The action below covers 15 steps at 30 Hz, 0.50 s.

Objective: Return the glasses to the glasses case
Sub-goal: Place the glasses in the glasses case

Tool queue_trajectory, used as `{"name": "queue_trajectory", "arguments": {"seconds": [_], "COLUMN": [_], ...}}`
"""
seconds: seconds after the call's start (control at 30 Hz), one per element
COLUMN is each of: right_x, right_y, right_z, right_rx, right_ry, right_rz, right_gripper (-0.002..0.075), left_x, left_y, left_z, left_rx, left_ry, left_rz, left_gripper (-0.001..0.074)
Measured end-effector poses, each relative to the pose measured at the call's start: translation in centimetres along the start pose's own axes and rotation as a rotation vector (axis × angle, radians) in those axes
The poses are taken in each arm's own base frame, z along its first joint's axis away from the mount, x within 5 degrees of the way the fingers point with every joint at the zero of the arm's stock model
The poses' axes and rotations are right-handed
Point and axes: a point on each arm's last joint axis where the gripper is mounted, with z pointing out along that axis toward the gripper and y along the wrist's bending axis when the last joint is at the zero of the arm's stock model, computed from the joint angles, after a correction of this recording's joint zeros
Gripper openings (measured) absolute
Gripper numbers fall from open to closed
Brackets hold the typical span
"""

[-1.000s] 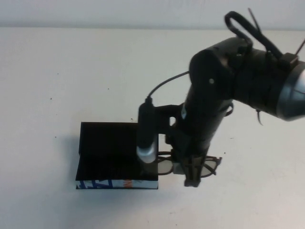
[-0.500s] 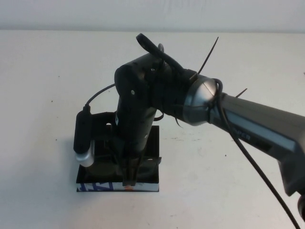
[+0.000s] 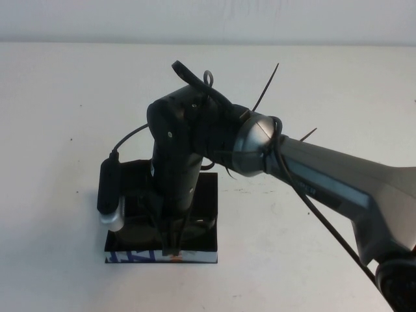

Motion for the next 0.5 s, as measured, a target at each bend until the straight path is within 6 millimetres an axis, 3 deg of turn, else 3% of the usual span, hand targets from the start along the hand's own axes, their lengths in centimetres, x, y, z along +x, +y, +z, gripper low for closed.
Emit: {"name": "queue_trajectory", "arguments": {"seconds": [0.5], "right_x": [-0.1], "right_y": [-0.3], "right_z": [1.3], "right_rx": [-0.01], "right_ry": [0.015], "right_rz": [-0.008], "right_gripper": [0.0071], "left_x": [0.0], "left_y": [0.0], "left_z": [0.0], "left_rx": [0.0], "left_ry": [0.0], "left_rz": [0.0], "left_gripper": [0.0]}}
